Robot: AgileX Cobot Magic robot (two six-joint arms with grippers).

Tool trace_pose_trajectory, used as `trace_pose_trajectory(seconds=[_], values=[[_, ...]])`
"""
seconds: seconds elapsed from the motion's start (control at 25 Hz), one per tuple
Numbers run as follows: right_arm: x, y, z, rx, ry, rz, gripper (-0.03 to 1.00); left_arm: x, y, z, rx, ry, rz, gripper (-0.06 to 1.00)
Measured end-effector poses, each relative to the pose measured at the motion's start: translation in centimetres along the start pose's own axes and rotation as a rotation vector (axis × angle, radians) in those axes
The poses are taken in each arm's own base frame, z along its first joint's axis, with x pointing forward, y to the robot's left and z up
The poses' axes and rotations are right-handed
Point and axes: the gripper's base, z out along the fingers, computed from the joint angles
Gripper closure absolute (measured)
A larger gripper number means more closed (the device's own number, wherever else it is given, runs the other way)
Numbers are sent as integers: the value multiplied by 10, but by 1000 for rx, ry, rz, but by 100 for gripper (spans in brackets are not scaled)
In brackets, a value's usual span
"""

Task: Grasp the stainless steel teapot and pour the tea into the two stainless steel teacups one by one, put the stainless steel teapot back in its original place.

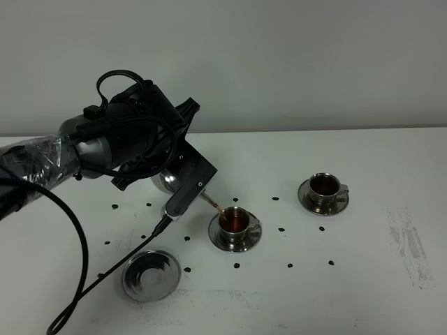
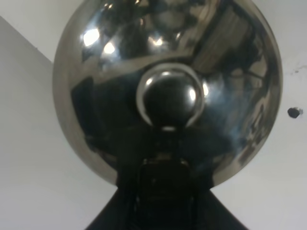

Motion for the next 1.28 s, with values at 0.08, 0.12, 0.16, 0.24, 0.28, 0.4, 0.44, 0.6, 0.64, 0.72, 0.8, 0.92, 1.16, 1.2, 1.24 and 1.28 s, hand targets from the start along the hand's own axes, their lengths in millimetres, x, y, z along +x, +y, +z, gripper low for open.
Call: trace_pose_trajectory(seconds=[0.08, 0.12, 0.16, 0.24, 0.28, 0.4, 0.44, 0.6, 0.64, 0.72, 0.8, 0.92, 1.16, 1.2, 1.24, 1.28], values=[[0, 0, 0, 0, 0, 0, 74, -1, 1, -1, -6, 2, 5, 70], [0, 0, 0, 0, 0, 0, 74, -3, 2, -1, -11, 0, 9, 70], [0, 0, 0, 0, 0, 0, 74, -4, 3, -2, -16, 1, 14, 70], [0, 0, 0, 0, 0, 0, 74, -5, 4, -3, -23, 1, 21, 70], [0, 0, 0, 0, 0, 0, 74, -7, 5, -3, -28, 4, 30, 70], [0, 0, 0, 0, 0, 0, 74, -8, 6, -4, -31, 4, 34, 70], [0, 0, 0, 0, 0, 0, 74, -8, 6, -4, -32, 5, 36, 70], [0, 0, 0, 0, 0, 0, 74, -8, 6, -4, -31, 5, 36, 70], [0, 0, 0, 0, 0, 0, 74, -8, 6, -4, -31, 6, 37, 70], [0, 0, 0, 0, 0, 0, 74, -8, 6, -4, -31, 7, 38, 70], [0, 0, 0, 0, 0, 0, 74, -8, 6, -4, -32, 8, 40, 70], [0, 0, 0, 0, 0, 0, 74, -7, 6, -4, -33, 15, 46, 70], [0, 0, 0, 0, 0, 0, 74, -7, 6, -4, -33, 16, 48, 70], [0, 0, 0, 0, 0, 0, 74, -8, 6, -4, -32, 12, 43, 70], [0, 0, 0, 0, 0, 0, 74, -8, 6, -4, -31, 7, 38, 70], [0, 0, 0, 0, 0, 0, 74, -9, 6, -4, -30, 0, 29, 70]])
